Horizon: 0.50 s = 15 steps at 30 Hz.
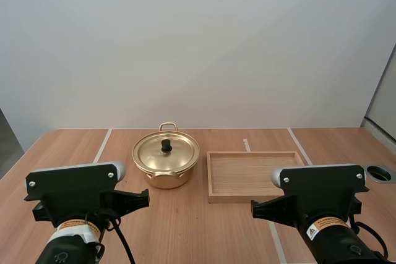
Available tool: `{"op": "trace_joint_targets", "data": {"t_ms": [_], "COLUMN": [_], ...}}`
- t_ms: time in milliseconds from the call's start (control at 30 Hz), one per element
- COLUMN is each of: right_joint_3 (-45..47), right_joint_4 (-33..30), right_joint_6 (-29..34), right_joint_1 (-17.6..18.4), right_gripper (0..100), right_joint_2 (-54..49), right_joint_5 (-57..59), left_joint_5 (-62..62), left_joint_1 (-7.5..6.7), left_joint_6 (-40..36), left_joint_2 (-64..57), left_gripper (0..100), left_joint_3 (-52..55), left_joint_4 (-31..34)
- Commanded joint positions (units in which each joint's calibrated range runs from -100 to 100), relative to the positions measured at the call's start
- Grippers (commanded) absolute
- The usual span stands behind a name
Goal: Open the pot, put the grape inside, and close it
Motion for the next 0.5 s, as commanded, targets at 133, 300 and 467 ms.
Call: {"op": "trace_joint_targets", "data": {"t_ms": [133,300,467], "right_joint_3": [0.0,0.0,0.0], "right_joint_4": [0.2,0.2,0.2], "right_joint_6": [0.34,0.34,0.34], "right_joint_1": [0.05,0.05,0.05], "right_gripper": [0,0,0], "right_joint_2": [-0.4,-0.4,-0.4], "right_joint_5": [1.62,1.62,1.62], "left_joint_5": [-1.32,-1.32,-1.32], "left_joint_1": [0.06,0.06,0.06], "left_joint_6": [-0.81,-0.81,-0.81], "left_joint_2": [-0.35,-0.35,-0.35], "left_gripper": [0,0,0], "left_joint_3": [0.12,0.12,0.12], "left_joint_4": [0.44,0.44,0.44]}}
